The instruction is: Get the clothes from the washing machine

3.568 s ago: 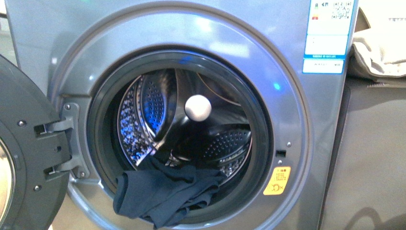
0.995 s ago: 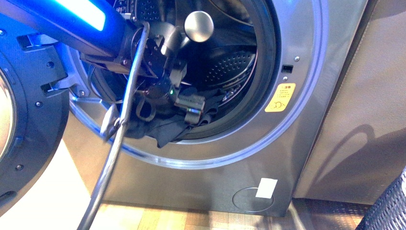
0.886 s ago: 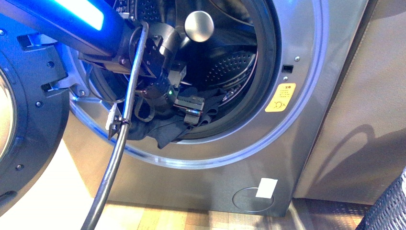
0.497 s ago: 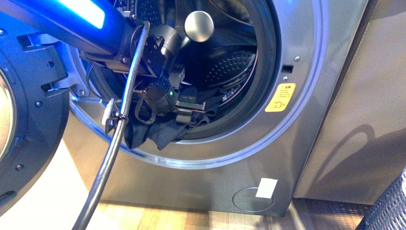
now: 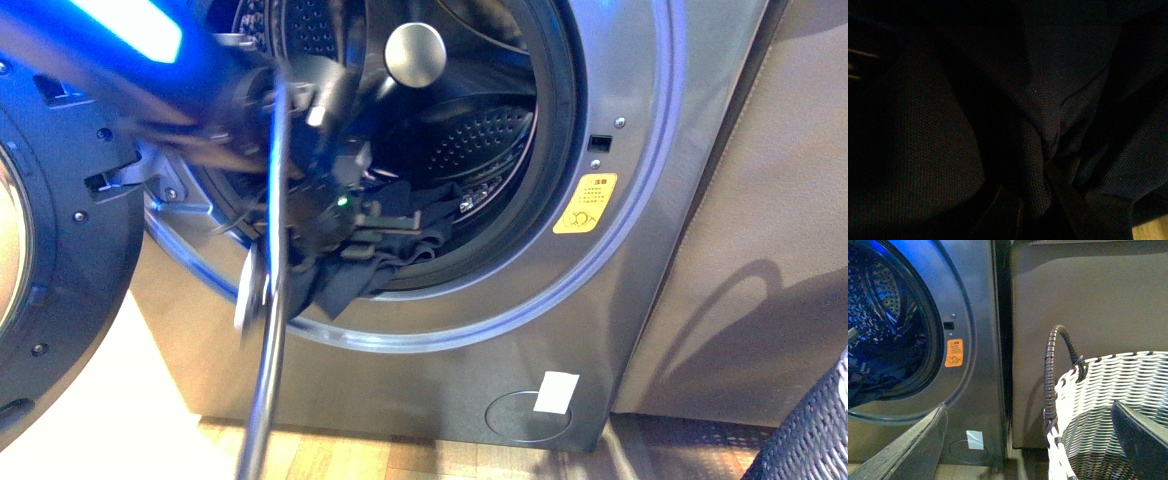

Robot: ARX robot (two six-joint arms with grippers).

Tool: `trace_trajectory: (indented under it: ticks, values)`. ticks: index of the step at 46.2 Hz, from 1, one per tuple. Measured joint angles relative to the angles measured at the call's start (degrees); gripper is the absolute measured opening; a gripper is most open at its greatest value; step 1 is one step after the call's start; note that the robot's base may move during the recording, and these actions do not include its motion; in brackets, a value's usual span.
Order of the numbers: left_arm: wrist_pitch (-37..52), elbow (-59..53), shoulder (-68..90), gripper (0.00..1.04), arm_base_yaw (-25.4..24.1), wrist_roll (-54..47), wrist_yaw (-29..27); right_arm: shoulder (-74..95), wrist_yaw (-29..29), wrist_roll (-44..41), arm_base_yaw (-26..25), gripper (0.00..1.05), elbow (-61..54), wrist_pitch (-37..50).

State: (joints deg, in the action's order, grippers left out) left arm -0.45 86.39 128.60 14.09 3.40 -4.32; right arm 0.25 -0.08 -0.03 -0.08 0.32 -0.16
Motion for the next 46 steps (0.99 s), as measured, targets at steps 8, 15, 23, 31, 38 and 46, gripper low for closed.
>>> trace_trajectory:
  ticks: [8, 15, 23, 31, 38, 46]
  values:
    - [6.67, -10.97, -8.74, 0.07, 0.09, -2.01, -0.52, 0.0, 0.0, 0.0, 0.0, 0.97, -0.02, 0.0]
    - [12.04, -21.16, -18.88, 0.07, 0.57, -3.43, 0.87, 0.0, 0.0, 0.0, 0.0, 0.97, -0.02, 0.0]
    - [15.8, -27.19, -28.3, 0.07, 2.14, -4.35, 2.14, 0.0, 0.02, 0.0, 0.0, 0.97, -0.02, 0.0]
    - [18.16, -29.11, -38.27, 0.07, 3.98, -4.74, 3.08, 0.0, 0.02, 0.0, 0.0, 0.97, -0.02, 0.0]
    - [18.73, -28.81, -44.0, 0.07, 5.07, -5.11, 3.08, 0.0, 0.0, 0.0, 0.0, 0.97, -0.02, 0.0]
    - [18.32, -26.56, -48.54, 0.07, 6.34, -6.08, 3.08, 0.0, 0.02, 0.0, 0.0, 0.97, -0.02, 0.0]
